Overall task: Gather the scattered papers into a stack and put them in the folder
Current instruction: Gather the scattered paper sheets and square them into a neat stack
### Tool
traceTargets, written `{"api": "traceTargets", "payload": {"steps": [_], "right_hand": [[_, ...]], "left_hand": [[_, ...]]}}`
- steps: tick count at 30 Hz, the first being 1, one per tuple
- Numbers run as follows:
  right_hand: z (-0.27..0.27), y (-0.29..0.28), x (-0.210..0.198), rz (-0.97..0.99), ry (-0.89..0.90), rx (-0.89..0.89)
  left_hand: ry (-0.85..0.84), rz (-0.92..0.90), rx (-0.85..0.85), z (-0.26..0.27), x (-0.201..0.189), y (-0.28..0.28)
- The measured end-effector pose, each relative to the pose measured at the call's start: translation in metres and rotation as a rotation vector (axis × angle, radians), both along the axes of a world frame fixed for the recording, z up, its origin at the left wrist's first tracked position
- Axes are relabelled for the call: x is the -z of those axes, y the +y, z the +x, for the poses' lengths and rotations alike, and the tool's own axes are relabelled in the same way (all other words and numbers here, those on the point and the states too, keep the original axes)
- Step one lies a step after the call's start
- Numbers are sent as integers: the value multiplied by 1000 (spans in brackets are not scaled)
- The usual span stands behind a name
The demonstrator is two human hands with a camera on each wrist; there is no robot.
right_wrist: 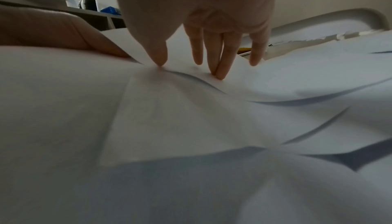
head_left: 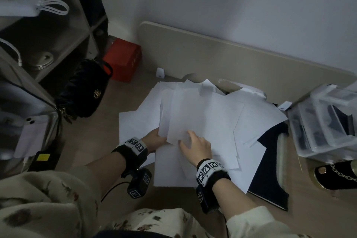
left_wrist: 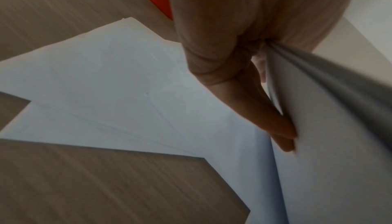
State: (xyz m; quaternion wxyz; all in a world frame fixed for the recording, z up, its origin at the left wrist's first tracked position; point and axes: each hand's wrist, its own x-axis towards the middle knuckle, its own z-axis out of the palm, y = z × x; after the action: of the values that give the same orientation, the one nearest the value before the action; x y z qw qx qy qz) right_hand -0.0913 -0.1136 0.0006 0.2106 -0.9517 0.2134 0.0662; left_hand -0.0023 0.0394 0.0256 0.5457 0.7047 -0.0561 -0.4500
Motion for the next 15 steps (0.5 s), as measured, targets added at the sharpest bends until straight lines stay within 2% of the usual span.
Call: {"api": "traceTargets", "payload": {"steps": [3, 6, 9, 12, 15], "right_hand": [[-2, -1, -2, 71, -20, 0], [-3, 2, -5, 82, -119, -37], [-2, 5, -13, 175, -151, -61], [-2, -1, -14, 253, -160, 16], [-6, -15, -10, 315, -60, 35]], "left_hand": [[-25, -33, 30, -1, 1, 0], [-55, -13, 17, -1, 5, 0], [-74, 1, -11, 2, 10, -1], [-141, 126, 44, -1, -3, 1], [-77, 212, 8, 7, 8, 12]]}}
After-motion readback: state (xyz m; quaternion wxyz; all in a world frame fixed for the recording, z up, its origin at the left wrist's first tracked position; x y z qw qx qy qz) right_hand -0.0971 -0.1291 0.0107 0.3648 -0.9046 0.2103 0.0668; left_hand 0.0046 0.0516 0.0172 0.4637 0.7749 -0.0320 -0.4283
